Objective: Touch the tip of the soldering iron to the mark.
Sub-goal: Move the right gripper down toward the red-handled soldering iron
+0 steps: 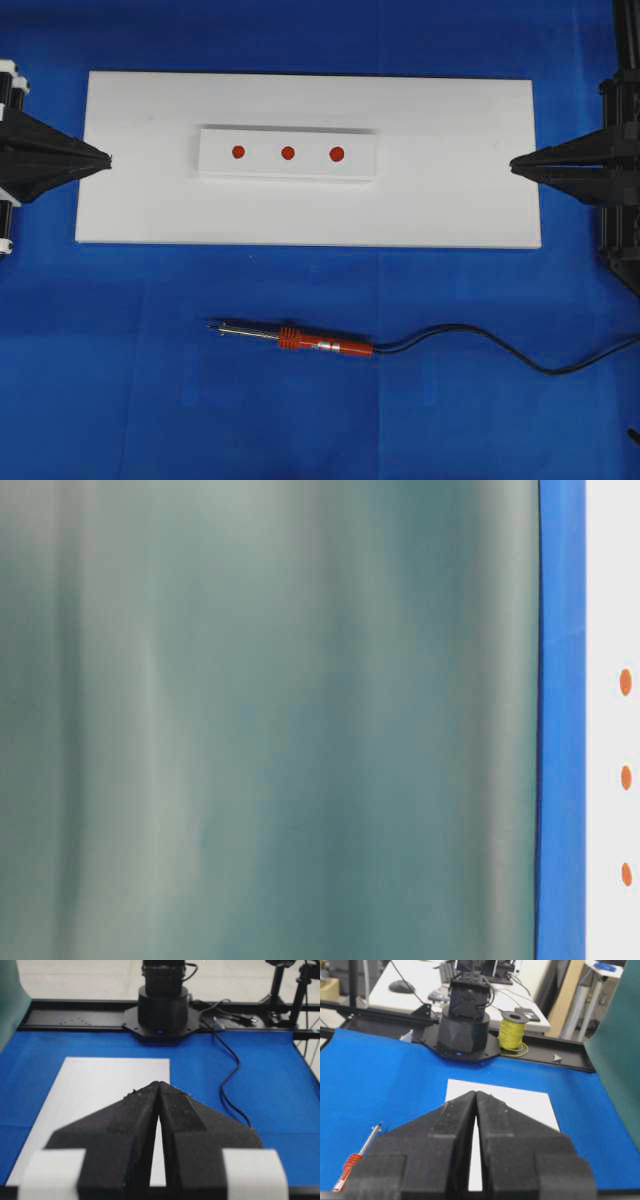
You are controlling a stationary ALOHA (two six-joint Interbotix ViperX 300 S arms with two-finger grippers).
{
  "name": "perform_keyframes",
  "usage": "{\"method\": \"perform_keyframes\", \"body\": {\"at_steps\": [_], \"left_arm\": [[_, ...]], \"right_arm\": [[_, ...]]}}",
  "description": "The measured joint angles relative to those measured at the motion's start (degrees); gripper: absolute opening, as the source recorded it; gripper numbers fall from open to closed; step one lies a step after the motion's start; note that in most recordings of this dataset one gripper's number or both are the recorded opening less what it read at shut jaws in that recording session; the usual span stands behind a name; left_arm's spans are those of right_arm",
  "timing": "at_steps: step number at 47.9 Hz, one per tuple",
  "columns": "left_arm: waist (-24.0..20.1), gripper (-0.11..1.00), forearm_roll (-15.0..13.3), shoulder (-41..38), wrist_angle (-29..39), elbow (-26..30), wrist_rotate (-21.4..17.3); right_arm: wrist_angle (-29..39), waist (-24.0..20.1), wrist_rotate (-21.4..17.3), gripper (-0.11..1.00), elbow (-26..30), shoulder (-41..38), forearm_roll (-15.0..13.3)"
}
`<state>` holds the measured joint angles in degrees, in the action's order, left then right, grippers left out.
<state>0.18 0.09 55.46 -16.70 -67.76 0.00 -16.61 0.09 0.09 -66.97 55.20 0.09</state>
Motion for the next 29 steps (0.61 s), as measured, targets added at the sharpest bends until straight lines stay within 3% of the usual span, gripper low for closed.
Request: {"method": "perform_keyframes", "body": {"at_steps": [6, 23, 29], "left_arm": [[0.8, 0.00, -0.1, -0.1, 0.0, 0.0, 0.4], [1.0, 0.00, -0.1, 0.0, 0.1, -0.2, 0.6], [1.0, 0.00, -0.1, 0.0, 0.1, -0.2, 0.6]], "right_arm": [[0.8, 0.0, -0.4, -0.06, 0.1, -0.6, 0.0], [2.3, -2.4, -4.2, -0.06, 2.4, -7.2, 0.7], [1.1, -4.5, -5.7, 0.02, 3.6, -10.8, 0.8]]}}
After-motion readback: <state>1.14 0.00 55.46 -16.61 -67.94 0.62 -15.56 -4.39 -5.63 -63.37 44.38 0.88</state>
